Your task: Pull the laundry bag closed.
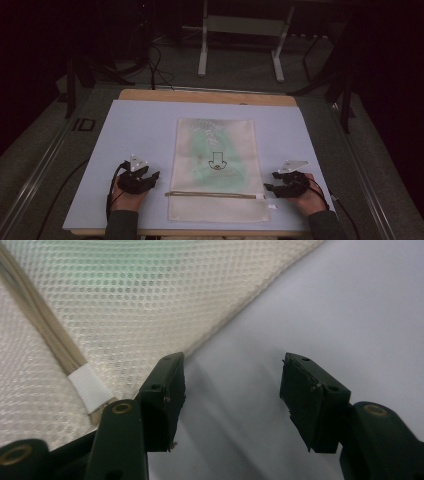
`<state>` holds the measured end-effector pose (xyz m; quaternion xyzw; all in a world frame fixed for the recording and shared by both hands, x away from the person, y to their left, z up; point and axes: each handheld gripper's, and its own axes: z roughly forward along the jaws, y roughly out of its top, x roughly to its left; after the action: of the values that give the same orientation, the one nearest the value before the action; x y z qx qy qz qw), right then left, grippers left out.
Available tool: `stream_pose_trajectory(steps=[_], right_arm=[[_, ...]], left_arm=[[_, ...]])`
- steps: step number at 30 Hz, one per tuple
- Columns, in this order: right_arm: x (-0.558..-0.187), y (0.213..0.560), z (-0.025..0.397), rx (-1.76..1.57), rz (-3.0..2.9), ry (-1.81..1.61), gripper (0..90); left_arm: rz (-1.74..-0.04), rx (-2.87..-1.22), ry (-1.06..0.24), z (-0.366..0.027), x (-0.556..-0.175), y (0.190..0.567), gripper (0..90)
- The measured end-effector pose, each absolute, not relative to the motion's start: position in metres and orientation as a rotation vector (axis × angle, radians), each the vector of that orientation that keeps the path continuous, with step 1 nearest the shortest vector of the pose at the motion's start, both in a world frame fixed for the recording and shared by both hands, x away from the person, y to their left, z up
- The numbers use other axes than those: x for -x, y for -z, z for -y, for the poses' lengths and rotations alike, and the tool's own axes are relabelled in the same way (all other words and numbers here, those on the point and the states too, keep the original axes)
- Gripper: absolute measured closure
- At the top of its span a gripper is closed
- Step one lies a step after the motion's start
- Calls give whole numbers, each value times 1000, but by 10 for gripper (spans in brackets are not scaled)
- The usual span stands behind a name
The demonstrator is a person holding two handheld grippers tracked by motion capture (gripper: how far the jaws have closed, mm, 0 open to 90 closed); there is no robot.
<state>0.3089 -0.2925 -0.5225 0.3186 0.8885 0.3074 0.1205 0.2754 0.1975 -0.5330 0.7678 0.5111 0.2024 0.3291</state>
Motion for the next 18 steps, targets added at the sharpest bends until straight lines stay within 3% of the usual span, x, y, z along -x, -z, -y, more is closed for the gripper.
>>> stream_pose_trajectory(steps=[18], right_arm=[[-303, 515, 281, -849, -2634, -891, 452]], left_arm=[[-1262, -2023, -486, -195, -273, 531, 568]])
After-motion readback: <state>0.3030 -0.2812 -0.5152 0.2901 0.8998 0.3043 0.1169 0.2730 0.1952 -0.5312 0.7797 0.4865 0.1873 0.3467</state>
